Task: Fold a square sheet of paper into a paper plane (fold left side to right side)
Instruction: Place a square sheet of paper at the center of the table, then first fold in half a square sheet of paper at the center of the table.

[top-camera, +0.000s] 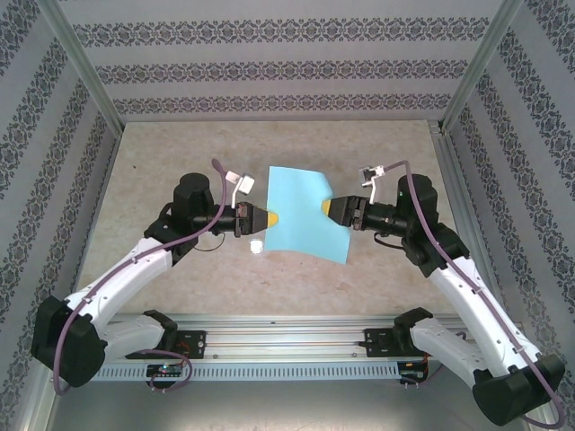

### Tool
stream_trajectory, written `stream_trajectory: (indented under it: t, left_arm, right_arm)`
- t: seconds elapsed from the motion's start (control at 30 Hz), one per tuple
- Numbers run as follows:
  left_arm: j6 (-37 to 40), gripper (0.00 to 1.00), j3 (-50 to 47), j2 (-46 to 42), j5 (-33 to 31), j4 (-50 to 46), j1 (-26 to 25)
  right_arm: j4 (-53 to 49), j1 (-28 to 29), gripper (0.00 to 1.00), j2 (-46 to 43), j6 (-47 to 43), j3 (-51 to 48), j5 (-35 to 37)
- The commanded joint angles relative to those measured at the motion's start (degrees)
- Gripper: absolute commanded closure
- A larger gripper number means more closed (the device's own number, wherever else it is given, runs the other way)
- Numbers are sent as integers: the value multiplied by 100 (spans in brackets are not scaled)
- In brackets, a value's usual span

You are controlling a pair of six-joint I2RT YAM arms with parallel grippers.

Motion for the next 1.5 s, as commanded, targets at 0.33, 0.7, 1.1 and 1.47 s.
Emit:
stream_trajectory:
  t: [0.33,0.7,1.1,1.47]
  left_arm:
    - [714,100,-64,1401,-2058,-2122,-42]
    - [1890,100,767,1828,-3029,-3610,-298]
    - [2611,100,1589,2192,-3790,-4153,-730]
    - [2669,100,1847,2407,-4093,-4185,-919]
  right_arm:
    - [-1213,-34,32,556,48,-347,2653]
    - [1258,809,33,1490,2698,-1021,2397]
    - [985,963,43,3622,3594,915,1911]
    - [122,1108,43,5016,3832,2575,1387]
